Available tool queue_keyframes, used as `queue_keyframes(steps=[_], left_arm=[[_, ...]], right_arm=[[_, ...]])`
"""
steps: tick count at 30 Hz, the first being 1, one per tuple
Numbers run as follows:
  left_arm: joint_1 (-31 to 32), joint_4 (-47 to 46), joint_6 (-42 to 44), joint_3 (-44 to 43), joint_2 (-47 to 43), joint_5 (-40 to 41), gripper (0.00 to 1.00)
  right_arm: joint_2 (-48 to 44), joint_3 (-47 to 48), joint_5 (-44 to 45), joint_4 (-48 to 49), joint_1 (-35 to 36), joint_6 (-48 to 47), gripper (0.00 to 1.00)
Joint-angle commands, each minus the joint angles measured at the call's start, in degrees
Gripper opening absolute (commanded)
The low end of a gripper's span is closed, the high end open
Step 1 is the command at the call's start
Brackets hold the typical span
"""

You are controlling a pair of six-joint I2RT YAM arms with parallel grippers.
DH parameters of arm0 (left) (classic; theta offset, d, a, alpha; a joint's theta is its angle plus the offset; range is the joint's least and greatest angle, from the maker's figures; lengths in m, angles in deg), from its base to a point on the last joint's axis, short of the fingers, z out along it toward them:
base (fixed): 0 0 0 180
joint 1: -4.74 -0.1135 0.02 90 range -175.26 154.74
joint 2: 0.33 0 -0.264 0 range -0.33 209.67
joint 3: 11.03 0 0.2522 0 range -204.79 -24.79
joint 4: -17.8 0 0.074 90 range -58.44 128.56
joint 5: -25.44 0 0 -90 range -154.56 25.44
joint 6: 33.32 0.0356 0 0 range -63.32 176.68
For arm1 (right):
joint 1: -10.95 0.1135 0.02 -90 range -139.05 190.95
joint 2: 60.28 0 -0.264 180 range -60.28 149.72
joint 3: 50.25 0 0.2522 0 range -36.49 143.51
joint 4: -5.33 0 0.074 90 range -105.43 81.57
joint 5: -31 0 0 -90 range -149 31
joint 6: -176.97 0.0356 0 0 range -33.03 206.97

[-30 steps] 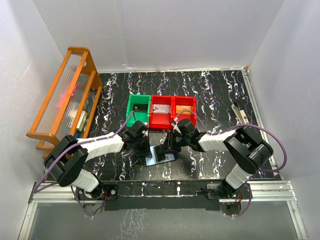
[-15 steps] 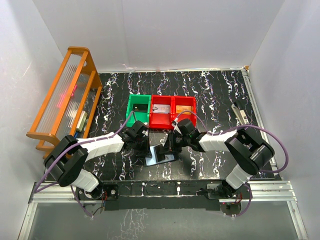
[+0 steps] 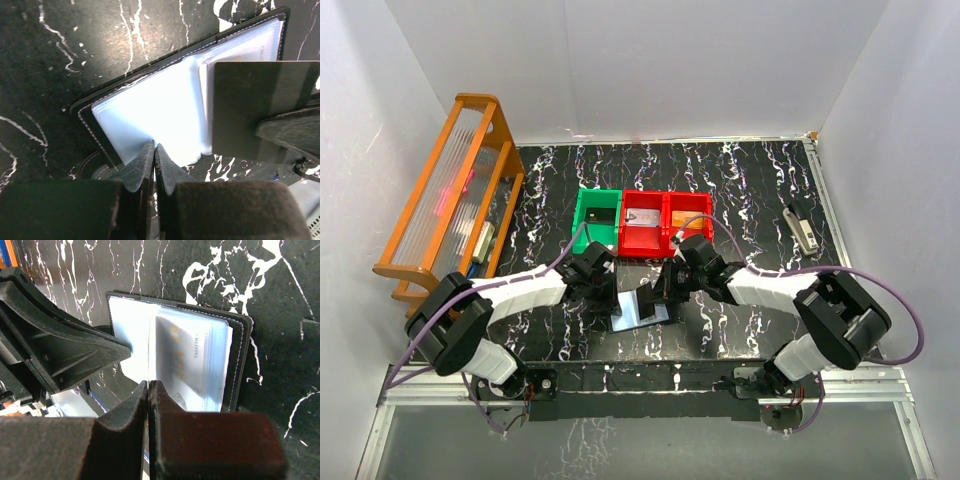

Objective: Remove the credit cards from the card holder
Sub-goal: Remove the credit card from the card holder, then place the credit card in the storage box.

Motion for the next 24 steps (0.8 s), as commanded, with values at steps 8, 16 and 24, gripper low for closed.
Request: queue_keyframes(steps=[8,16,24], left_arm=[[-0.04,7.56,2.61,-4.19,-11.22,7.99,0.31],[-0.91,16.48,2.35,-5.28,-19.13,22.45,0.80],[-10.85,21.58,1.97,-1.40,-27.10,23.57,0.98]], right_arm=[[-9.76,3.64,7.44,-1.99,0.46,-5.84,0.00],[-16.40,6.73,15.18,-1.76,2.48,-14.75,0.00],[-11.49,16.82,23.45,-5.29,7.62,-26.88,0.00]])
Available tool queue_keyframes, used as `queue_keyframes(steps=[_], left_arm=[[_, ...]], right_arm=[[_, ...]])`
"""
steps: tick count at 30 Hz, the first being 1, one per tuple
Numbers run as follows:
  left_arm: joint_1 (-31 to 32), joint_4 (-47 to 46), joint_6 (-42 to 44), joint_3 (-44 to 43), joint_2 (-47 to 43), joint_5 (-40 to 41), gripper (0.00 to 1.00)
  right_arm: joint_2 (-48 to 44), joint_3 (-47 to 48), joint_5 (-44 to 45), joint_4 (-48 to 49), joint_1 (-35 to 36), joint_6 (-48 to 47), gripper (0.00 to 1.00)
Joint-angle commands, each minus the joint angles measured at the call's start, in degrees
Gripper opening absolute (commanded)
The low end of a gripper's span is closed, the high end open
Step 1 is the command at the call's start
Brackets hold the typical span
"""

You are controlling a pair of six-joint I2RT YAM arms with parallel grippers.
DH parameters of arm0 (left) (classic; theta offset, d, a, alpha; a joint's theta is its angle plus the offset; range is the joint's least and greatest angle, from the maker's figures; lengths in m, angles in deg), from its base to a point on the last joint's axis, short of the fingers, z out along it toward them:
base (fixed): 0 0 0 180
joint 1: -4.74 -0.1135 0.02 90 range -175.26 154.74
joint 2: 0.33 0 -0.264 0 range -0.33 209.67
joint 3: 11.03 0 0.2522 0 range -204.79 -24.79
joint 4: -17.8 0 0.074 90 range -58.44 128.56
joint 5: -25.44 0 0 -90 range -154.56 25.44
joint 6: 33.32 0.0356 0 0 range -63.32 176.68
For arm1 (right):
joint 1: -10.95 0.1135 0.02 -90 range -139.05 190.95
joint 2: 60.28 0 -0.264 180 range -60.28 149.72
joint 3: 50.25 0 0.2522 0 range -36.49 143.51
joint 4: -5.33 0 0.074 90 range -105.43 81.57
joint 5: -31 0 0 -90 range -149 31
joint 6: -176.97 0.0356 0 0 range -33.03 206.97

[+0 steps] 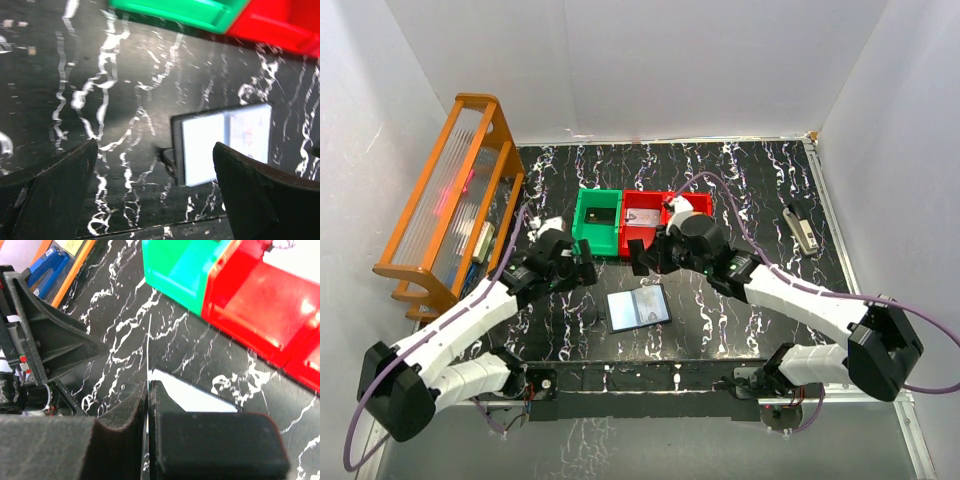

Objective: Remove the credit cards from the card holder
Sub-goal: Place the credit card in the storage box.

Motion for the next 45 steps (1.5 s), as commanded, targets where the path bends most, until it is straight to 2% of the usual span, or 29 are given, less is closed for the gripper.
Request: queue_keyframes(steps=[1,11,18,25,33,45], left_arm=[[-5.50,5.16,-0.70,2.71,-5.23,2.70,0.99],[-6.73,8.77,-7.31,7.41,-12.73,4.15,0.99],[-6.76,10.77,-7.35,7.12,-18.77,7.16,0.99],[-6.74,11.50,-5.91,5.27,-19.78,6.96,0.99],[-6.72,13.03,-3.22,2.66,-20.53,9.08,0.99],[-6.73,14.71,-0.34,0.41,-21.88,12.36,0.99]], right_arm=[[3.79,7.99,6.65,-0.35,3.04,-9.25,0.00],[19.35,26.54,15.47,-4.77,5.92,-23.17,0.00],[34.11,42.77,18.98,-11.49,6.68,-31.85,0.00],[45.43,56.81,21.33,-16.41,6.77,-39.18,0.00],[53.28,63.20,27.39,-18.00,6.86,-50.58,0.00],[59.82,63.09,28.77,-8.37,6.76,-73.09,0.00]])
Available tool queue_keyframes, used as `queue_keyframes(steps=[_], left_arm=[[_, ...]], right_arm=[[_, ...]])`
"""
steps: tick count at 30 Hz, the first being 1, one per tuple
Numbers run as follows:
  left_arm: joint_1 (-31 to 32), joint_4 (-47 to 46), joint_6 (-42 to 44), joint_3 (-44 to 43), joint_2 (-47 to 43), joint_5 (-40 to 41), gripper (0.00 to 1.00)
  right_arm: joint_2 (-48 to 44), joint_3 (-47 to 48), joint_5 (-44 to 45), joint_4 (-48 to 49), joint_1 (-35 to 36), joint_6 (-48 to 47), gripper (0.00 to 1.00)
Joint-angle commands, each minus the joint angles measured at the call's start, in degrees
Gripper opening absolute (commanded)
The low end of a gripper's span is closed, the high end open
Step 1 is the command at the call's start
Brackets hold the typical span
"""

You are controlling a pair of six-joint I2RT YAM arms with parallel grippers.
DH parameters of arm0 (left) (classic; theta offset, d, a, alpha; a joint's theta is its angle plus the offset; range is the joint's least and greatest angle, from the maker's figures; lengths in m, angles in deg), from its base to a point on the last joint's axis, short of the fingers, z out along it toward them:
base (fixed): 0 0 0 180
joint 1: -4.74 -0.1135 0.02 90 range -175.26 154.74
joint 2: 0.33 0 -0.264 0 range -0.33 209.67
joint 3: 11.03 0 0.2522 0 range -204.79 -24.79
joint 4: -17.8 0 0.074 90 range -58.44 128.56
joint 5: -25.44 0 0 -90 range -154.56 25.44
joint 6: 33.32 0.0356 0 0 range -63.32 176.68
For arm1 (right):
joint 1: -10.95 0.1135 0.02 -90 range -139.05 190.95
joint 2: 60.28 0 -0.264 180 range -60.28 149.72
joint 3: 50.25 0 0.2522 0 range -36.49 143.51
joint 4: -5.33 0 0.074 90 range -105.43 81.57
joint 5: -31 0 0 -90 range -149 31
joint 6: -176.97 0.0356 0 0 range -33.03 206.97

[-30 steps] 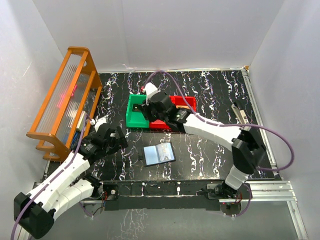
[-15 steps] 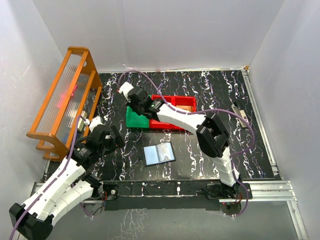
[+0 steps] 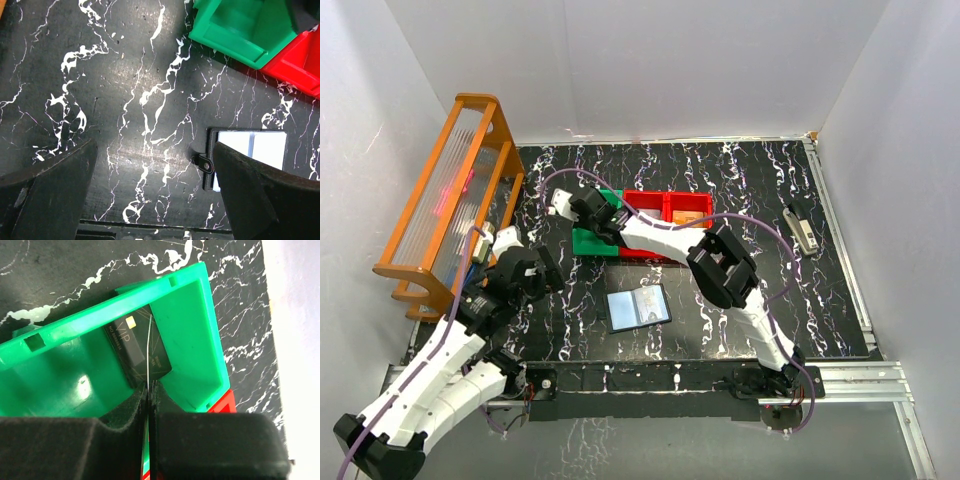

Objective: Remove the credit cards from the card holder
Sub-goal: Place the credit card in the storage box.

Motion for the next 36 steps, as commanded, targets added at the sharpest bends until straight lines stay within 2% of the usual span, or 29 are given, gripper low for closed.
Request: queue_keyframes(steps=[1,11,16,22,31,36], left_arm=[[-0.33,2.43,1.75,-2.86,-1.55,3.28,0.99],[-0.35,2.43,1.82,-2.54,-3.82,4.22,0.99],[-0.36,2.05,2.14,-2.36,-3.69,3.96,0.98],[-0.34,1.70,2.54,-2.24,-3.38,3.45,0.99],[-0.29,1.81,2.37,-2.33,-3.09,3.49,0.99],[-0.30,1.57,2.64,-2.20,-2.86,3.16,0.99]], right_arm=[[1.33,2.37,1.40,8.07,0.17,-12.67,0.00],[4.72,0.66,1.86,14.09,-0.68,-19.57,0.00],[4.07,-1.39,-1.14,13.89,-0.91,-18.83,0.06],[4.08,-3.34,-0.85,13.75,-1.59,-18.92,0.12],[3.52,-3.56,-1.06,12.54,-1.87,-17.60,0.35],[3.17,-3.26,-0.36,11.72,-1.97,-16.41,0.41]])
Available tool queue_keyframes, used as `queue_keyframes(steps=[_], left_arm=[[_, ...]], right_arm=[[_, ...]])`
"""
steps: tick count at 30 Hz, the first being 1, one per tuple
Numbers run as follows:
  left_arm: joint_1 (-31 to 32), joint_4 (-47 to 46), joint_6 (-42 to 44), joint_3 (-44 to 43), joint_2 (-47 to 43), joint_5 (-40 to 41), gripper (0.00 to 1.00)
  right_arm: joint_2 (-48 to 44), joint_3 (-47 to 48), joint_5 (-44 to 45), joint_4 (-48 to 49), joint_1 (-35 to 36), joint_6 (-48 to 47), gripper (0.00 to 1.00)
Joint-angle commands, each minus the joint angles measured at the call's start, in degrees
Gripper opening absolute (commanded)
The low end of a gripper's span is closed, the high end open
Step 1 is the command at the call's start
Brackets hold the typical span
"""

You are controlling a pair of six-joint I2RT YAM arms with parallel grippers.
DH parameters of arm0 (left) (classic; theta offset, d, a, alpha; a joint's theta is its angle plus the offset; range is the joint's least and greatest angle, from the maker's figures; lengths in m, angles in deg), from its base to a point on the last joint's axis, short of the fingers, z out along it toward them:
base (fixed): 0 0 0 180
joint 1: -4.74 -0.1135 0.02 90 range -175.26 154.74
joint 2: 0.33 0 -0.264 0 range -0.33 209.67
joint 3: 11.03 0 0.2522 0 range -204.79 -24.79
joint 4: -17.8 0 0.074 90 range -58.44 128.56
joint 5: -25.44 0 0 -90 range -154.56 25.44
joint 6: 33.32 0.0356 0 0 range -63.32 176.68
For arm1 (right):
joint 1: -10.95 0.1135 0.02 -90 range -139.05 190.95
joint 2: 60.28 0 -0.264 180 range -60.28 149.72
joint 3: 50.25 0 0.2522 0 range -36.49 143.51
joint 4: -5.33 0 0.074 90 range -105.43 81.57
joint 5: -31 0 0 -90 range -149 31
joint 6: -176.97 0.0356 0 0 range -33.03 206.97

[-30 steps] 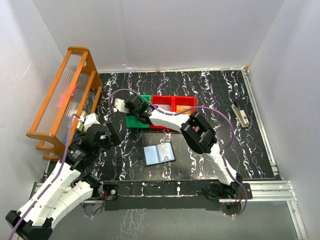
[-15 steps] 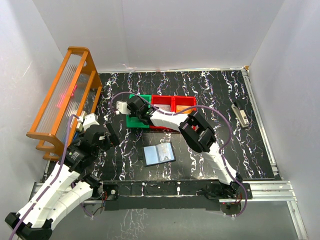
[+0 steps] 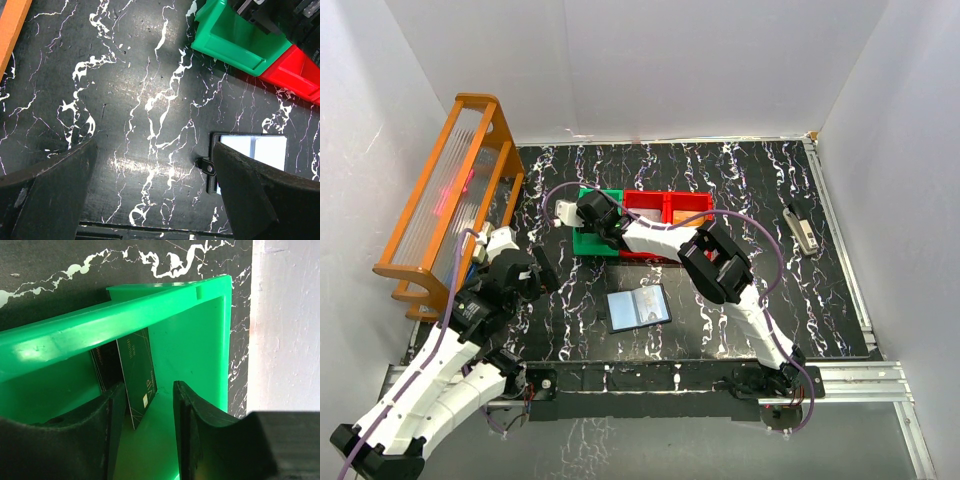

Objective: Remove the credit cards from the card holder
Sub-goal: Place the credit card in the storage box.

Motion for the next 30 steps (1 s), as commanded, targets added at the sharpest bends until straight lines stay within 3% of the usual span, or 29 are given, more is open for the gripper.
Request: queue_keyframes(steps=[1,16,30], left_arm=[[-0.35,0.15,0.78,-1.11,0.19,0.62,0.99],[-0.31,0.14,0.84,-1.09,0.53,0.04,0.99],[-0.32,0.06,0.98,-1.10,0.89,-0.21,0.99]], right_arm=[[-1.72,0.83,0.25,-1.23,-0.36,1.60,0.42],[-1.78,2.77,-0.85,-5.21,-0.80,6.90,0.53],[-1.59,2.95,2.61,-2.67,-0.89,10.55,0.55]])
